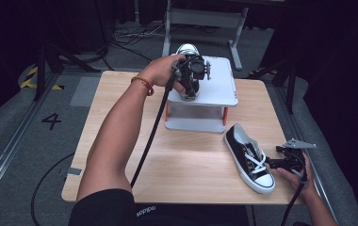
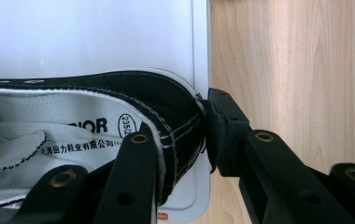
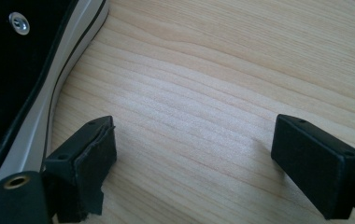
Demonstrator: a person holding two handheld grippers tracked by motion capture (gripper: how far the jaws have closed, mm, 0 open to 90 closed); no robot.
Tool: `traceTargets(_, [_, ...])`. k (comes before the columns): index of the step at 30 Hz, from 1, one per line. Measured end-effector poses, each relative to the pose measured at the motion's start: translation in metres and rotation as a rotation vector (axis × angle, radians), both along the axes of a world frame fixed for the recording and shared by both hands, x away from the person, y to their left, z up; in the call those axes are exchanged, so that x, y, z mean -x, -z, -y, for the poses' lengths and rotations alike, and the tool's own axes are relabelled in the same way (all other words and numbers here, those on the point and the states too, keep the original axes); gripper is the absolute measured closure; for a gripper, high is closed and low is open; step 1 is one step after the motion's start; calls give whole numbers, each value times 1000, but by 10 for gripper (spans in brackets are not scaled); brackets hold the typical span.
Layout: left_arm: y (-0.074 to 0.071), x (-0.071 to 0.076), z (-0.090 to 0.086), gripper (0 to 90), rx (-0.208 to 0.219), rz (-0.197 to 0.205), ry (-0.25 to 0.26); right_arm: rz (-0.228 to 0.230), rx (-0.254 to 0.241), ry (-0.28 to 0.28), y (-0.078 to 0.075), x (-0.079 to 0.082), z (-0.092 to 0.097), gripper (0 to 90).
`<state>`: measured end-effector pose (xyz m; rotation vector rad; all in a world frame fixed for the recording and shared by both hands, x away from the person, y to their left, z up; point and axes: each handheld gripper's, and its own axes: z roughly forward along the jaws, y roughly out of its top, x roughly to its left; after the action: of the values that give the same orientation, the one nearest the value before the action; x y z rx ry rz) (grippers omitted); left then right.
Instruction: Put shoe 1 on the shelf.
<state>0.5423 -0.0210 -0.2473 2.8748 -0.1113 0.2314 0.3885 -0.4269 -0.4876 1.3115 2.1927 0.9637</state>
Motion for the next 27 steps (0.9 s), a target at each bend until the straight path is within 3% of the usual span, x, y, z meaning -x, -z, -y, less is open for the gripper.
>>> traceTargets(9, [0,1,2,670,3,35,-20,1,1,2,0,0,0,145])
traceTargets(12, [-2,2,0,613,47,57,-38,0,0,2,0,0,0,145])
traceTargets(16, [-2,3,-3,562,68,61,-60,1,2,4,0,0,0,145])
traceTargets(18, [-4,3,-5,490,84,66,-77,1,2,4,0,0,0,145])
traceTargets(24, [-8,6,-13,431,119,85,-109,1,2,3,0,0,0,145])
traceTargets(27, [-14,10,-19,396,168,91,-124,1,2,2,0,0,0,146])
